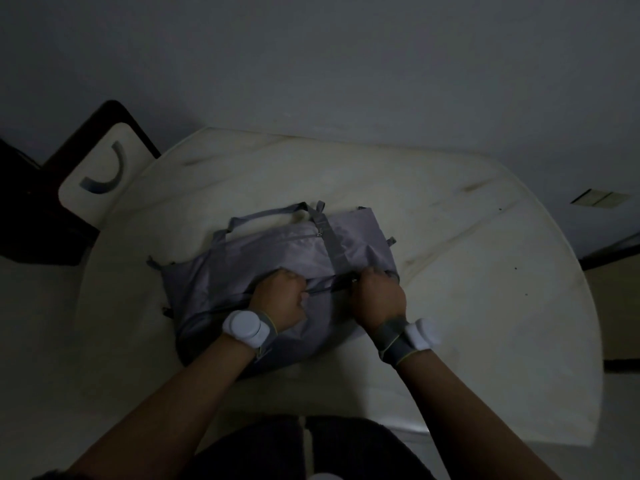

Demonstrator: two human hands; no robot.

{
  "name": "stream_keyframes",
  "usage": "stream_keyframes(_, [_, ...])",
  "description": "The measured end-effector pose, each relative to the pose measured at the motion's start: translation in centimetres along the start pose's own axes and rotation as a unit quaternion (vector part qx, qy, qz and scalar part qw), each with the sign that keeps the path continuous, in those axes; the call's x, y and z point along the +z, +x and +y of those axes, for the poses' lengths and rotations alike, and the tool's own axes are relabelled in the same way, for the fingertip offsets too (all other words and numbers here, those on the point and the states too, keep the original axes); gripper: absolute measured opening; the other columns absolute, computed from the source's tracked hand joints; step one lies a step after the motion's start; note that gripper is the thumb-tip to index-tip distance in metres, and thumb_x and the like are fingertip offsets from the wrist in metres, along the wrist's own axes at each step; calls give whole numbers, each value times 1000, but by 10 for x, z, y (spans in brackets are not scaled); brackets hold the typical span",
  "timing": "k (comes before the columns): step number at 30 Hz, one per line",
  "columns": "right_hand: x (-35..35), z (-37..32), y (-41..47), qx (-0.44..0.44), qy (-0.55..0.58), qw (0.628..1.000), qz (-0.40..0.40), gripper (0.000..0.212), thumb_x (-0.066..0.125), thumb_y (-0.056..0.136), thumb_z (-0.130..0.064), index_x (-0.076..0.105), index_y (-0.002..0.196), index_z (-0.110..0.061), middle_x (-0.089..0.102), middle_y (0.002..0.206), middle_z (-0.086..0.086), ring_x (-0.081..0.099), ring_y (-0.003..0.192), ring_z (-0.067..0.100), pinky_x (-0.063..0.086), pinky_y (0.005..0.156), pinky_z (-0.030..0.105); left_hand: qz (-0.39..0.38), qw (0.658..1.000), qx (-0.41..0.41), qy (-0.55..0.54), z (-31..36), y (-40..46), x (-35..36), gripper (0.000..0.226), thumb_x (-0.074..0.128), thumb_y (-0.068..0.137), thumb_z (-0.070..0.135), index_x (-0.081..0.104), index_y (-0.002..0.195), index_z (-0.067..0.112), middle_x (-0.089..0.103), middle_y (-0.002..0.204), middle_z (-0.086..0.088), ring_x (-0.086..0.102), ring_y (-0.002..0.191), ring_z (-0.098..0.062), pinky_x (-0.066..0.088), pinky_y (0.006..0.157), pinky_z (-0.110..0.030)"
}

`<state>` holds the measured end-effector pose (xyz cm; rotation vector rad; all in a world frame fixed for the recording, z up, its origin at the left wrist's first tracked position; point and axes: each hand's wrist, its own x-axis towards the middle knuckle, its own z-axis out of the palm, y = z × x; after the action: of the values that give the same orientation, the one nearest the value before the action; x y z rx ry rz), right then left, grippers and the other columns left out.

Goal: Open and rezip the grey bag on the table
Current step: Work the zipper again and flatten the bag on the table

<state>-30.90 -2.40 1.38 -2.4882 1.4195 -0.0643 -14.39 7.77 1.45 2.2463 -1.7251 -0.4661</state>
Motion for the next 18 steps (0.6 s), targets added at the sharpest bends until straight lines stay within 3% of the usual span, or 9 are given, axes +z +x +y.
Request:
stream_keyframes(6, [6, -2, -6, -25, -116, 993, 27, 15, 55, 87, -15, 60, 96, -5, 64, 96, 19, 56, 89, 39, 48, 77, 42, 8, 1000, -10, 1, 5, -1, -9, 11, 61, 76, 14, 61, 70, 5, 63, 80, -17, 57, 77, -35, 48, 63, -37])
stream_keyframes(9, [1, 2, -3, -17, -106, 994, 15, 22, 54, 89, -20, 59, 105, -6, 62, 107, 18, 54, 97, 39, 49, 80, 42, 3, 1000, -12, -8, 4, -2, -10, 10, 61, 75, 14, 60, 70, 6, 63, 82, -16, 56, 79, -35, 47, 64, -36])
stream_keyframes(11, [-11, 8, 1, -16, -89, 996, 4, 25, 54, 88, -22, 59, 108, -10, 61, 108, 13, 51, 101, 36, 46, 73, 38, 9, 1000, -13, -17, 5, -3, -12, 9, 61, 74, 13, 61, 70, 6, 63, 80, -16, 57, 77, -34, 47, 63, -35])
stream_keyframes(14, [-29, 7, 7, -1, -54, 998, 12, 21, 55, 83, -20, 60, 101, -12, 62, 96, 9, 50, 101, 33, 37, 62, 32, 5, 1000, -11, -16, 4, -1, -15, 7, 59, 72, 12, 63, 71, 6, 65, 80, -15, 59, 76, -34, 49, 62, -34])
stream_keyframes(18, [-40, 1, 15, -5, -87, 996, -22, 11, 55, 84, -20, 61, 86, -11, 63, 94, 8, 50, 102, 30, 38, 63, 32, 3, 999, -22, -26, 1, 1, -20, 7, 61, 71, 11, 66, 75, 8, 67, 83, -14, 61, 78, -33, 50, 66, -32])
